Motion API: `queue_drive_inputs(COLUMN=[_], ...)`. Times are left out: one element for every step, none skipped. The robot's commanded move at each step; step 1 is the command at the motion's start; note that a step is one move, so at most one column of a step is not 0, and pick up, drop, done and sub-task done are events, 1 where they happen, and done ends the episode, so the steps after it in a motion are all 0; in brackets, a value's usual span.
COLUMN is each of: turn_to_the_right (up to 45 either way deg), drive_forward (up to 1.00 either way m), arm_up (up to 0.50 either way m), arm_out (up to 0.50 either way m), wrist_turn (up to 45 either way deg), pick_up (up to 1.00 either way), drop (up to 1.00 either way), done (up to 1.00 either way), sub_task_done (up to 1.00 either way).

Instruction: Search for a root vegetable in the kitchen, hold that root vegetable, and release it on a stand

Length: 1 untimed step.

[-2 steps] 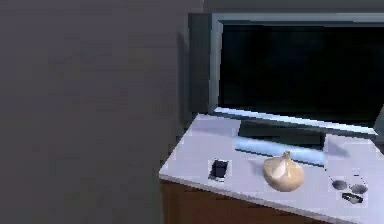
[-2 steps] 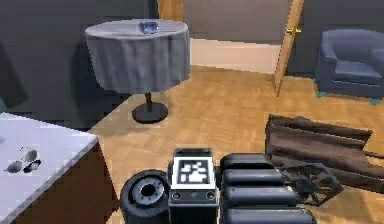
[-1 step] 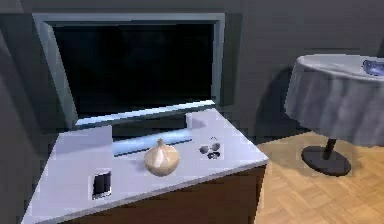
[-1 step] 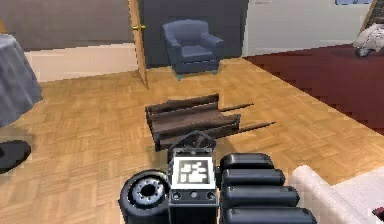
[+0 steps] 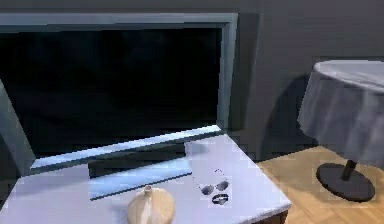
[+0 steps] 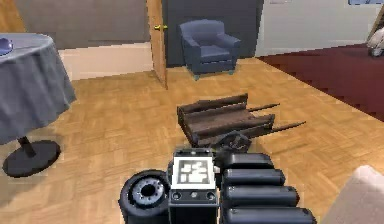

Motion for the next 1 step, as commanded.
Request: queue_drive_inputs(turn_to_the_right=[-45.0], drive_forward=[0.00], arm_up=[0.00], arm_out=[0.00], wrist_turn=[0.0], pick_up=[0.00], drop=[0.00], done=[0.00], sub_task_done=[0.00])
